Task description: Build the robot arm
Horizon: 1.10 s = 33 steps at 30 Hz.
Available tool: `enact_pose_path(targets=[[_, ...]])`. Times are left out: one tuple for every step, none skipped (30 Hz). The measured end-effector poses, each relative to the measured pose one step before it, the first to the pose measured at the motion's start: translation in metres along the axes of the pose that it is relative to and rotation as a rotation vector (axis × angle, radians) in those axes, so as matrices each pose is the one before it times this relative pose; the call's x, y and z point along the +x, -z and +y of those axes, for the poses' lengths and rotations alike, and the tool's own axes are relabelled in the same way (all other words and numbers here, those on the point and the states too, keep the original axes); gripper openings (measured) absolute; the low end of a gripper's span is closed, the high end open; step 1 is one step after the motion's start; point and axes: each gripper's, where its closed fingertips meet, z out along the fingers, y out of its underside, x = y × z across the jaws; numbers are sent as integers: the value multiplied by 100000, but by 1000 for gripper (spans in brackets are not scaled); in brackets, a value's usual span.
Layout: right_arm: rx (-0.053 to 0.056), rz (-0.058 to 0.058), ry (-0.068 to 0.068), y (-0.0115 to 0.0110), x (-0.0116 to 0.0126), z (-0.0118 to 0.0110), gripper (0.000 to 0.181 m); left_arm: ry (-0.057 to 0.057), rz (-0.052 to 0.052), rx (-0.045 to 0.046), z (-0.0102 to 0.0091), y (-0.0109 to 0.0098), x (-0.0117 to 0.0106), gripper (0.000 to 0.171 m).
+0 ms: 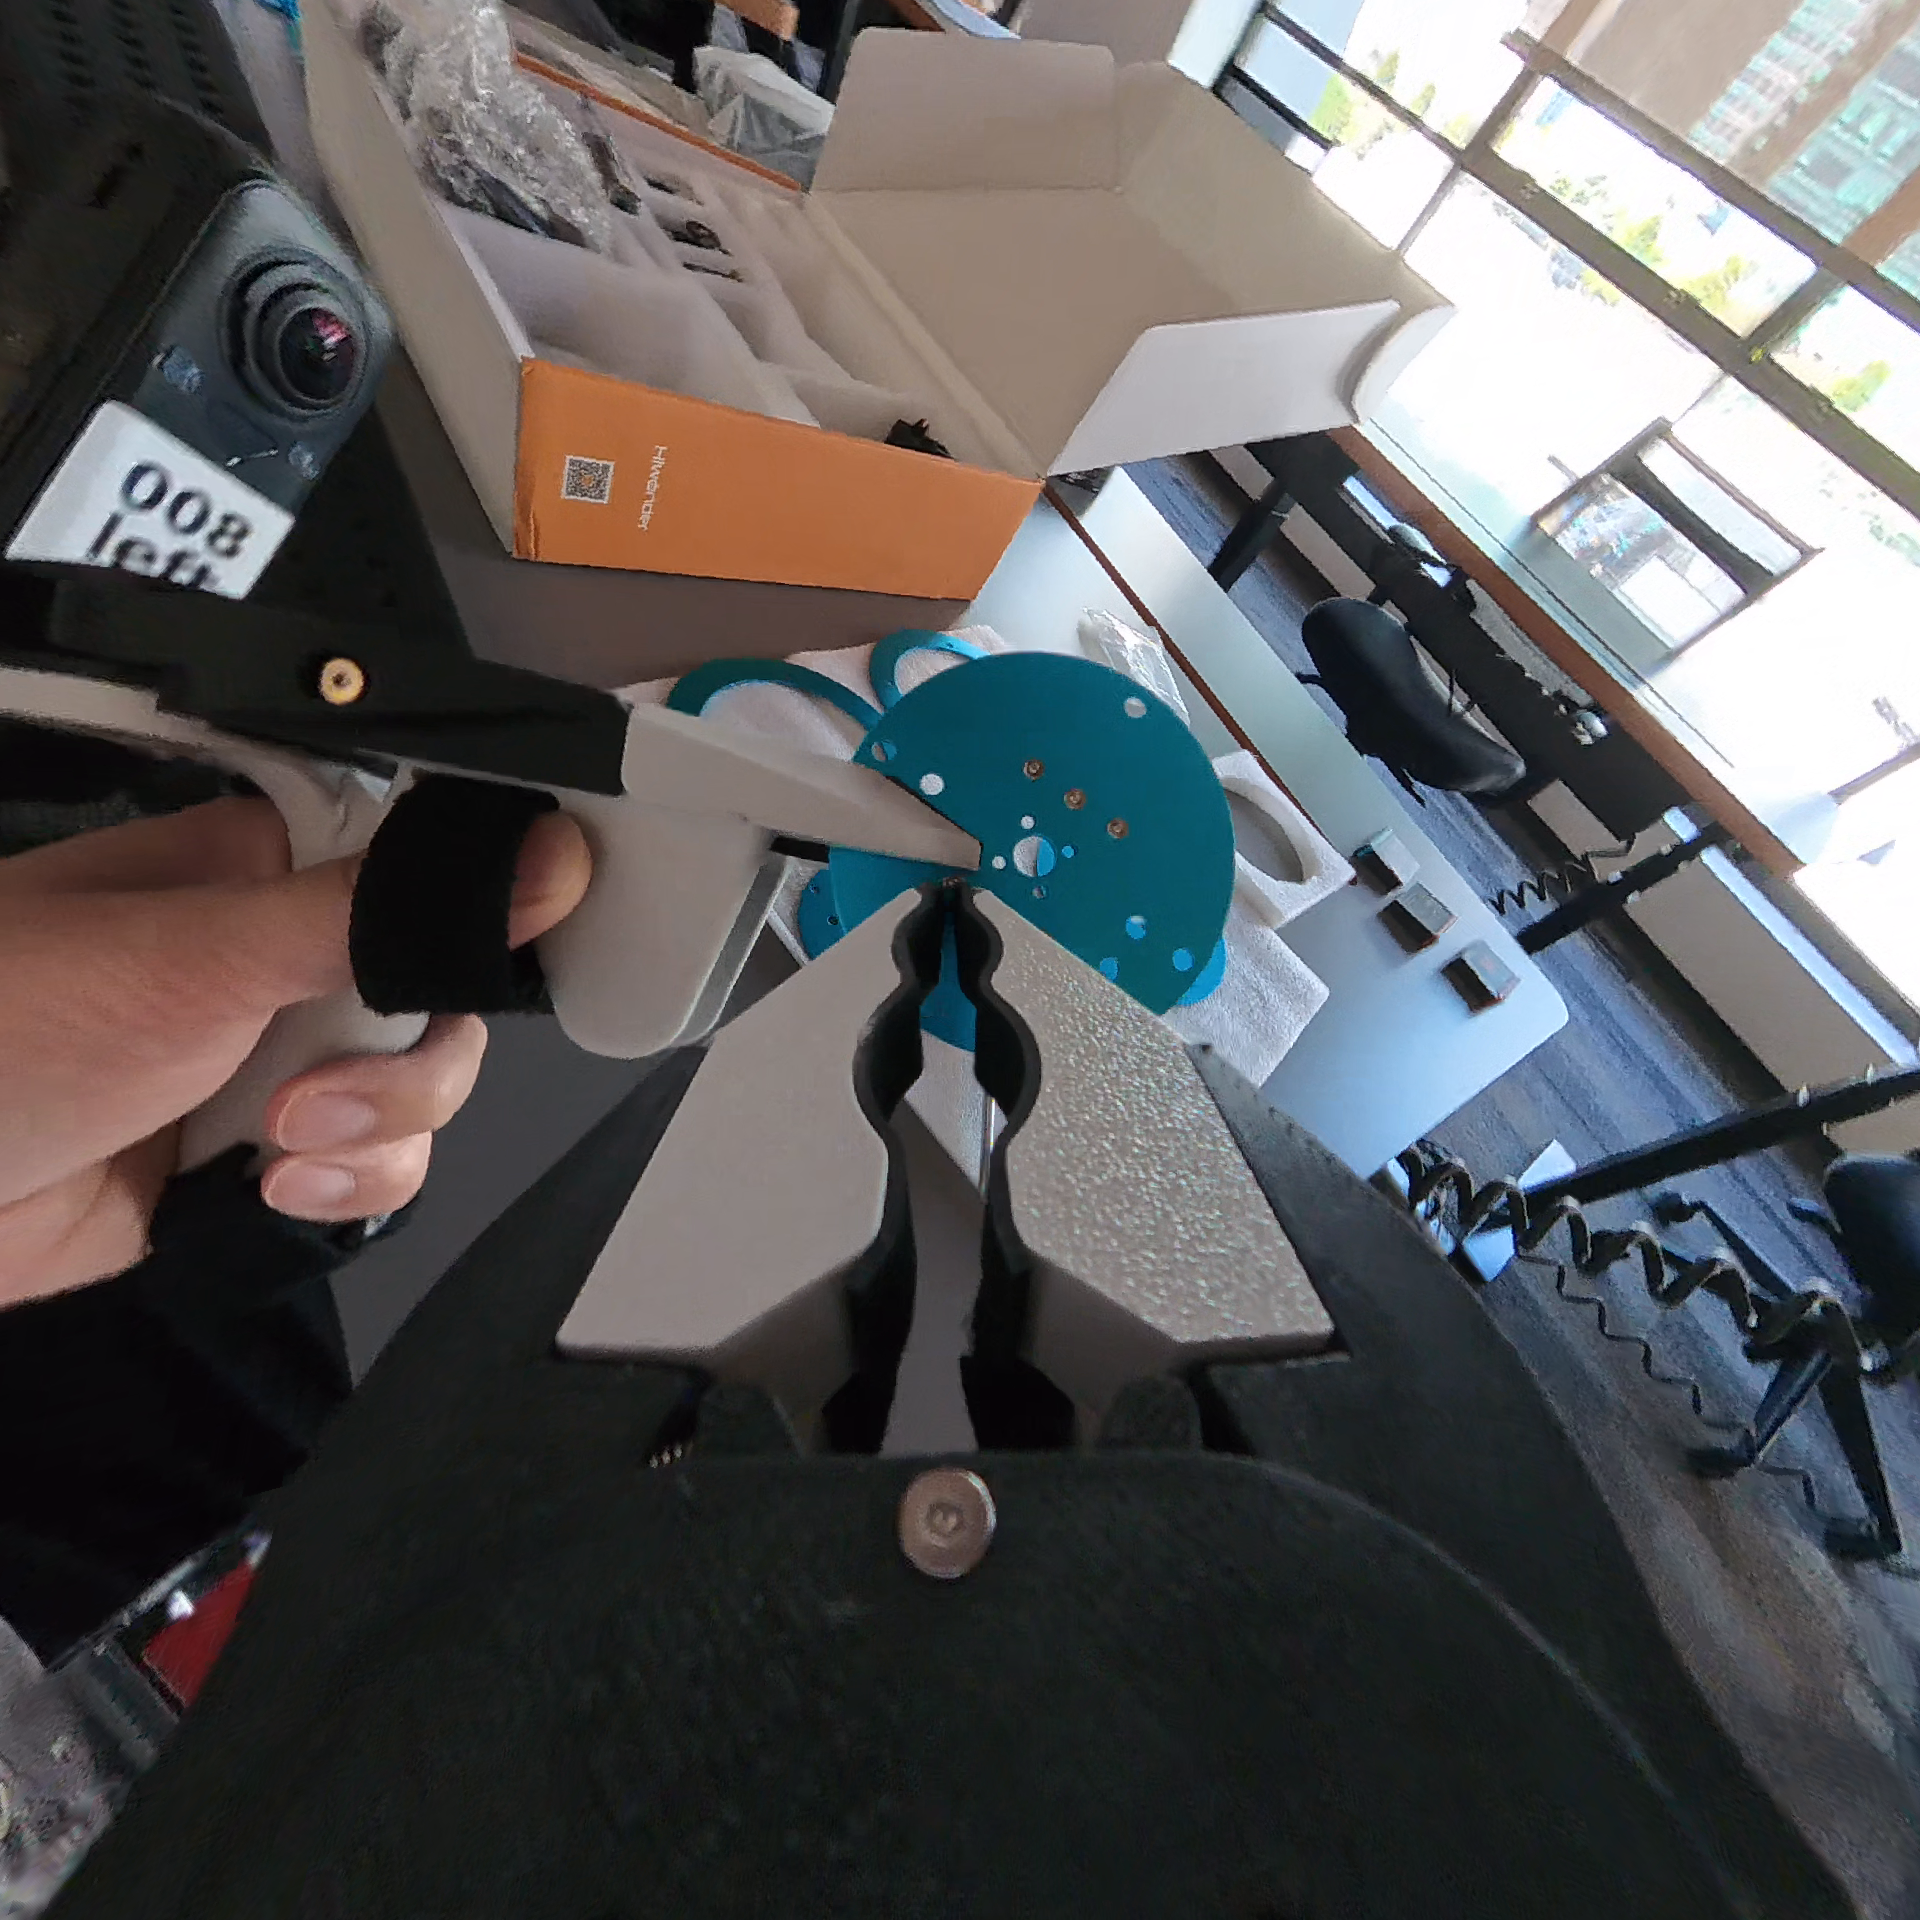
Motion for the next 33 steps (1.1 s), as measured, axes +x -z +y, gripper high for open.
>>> enact_pose_path(targets=[[1045, -3838, 3950, 129, -269, -118, 4, -272, 141, -220, -15, 50, 85, 3], [1083, -2902, 3582, 180, -117, -136, 7, -300, 442, 22, -68, 37, 153, 3], [409, -1795, 3236, 204, 74, -39, 8, 50, 462, 187, -79, 20, 174, 3], [571, 408, 2246, 233, 397, -65, 10, 268, 592, -42, -49, -23, 182, 3], [1989, -169, 1301, 232, 253, -257, 12, 399, 664, 33, -35, -37, 190, 3], [2755, -2552, -126, 205, -207, -366, 11, 652, 702, 181, -26, -43, 185, 3], [2486, -1355, -1740, 155, -74, -325, 11, 965, 783, -92, 33, -55, 166, 3], [2201, -1027, -1566, 107, -120, -248, 12, 965, 619, -1, 25, -46, 140, 3], [1364, -1286, -1177, 62, -214, -113, 12, 648, 656, 42, 36, -34, 128, 3], [629, 968, -949, 55, 68, 16, 14, 349, 441, -108, 52, -35, 121, 3], [241, 1410, 274, 47, 82, 64, 17, 35, 382, -113, 46, -24, 117, 3], [-324, -210, 749, -11, -209, 140, 17, -49, 335, 82, 0, -11, 130, 3], [-404, 630, 181, -32, -96, 127, 19, -108, 61, 207, -30, -3, 99, 3], [661, 648, 634, 18, -99, -66, 20, -166, -37, 26, -32, -16, 49, 3], [680, 428, 641, 44, -139, -93, 21, 227, 292, 126, -47, -6, 63, 3], [-696, 1241, 452, 18, 44, 74, 21, 360, 41, 14, -18, -15, 25, 3], [-362, 1606, 698, 36, 84, 8, 21, 209, 166, -26, 4, -9, 46, 3], [456, 1034, 1535, 82, -16, -129, 21, 97, 534, 54, 16, -7, 111, 3], [475, 1169, 1998, 67, 4, -140, 21, 50, 137, 68, 2, -1, 86, 3], [284, 1896, 1679, 61, 128, -97, 22, -90, 142, -11, 20, -13, 100, 3], [538, 613, 1579, 46, -50, -106, 21, -314, 48, -23, -8, -10, 78, 3], [-36, 116, 745, -15, -81, -9, 21, -168, -88, 36, -28, -3, 26, 3], [-163, 1045, 29, 10, 108, -8, 22, 199, 92, -20, -26, 2, 5, 3], [172, 675, 223, 45, 75, -88, 22, 307, 361, -42, 6, 0, 44, 3], [20, 248, 743, 33, -5, -39, 22, 4, 106, -134, 32, -15, 53, 3], [173, 818, 1046, 25, 67, -71, 23, -221, -16, -35, 34, 6, 46, 3], [233, 200, 891, 15, -35, -86, 24, -66, 120, -48, 30, 1, 55, 3], [-524, -802, 297, -41, -175, 27, 24, 50, -8, 1, 12, -3, 10, 3], [-1169, 633, -1062, -27, 81, 113, 26, 110, 15, 217, -38, 13, -36, 3], [-422, 51, -1605, 14, 18, 10, 26, 217, 229, -88, 12, 13, -3, 3], [-232, -1373, -1295, -17, -161, 1, 26, 194, 435, -91, 36, -2, 61, 3], [-352, -414, -1245, -20, -29, 35, 27, -229, -240, 222, -15, 14, -10, 3], [-285, 2, -813, 4, 13, 23, 29, -378, -23, -28, 21, 8, 27, 3]])
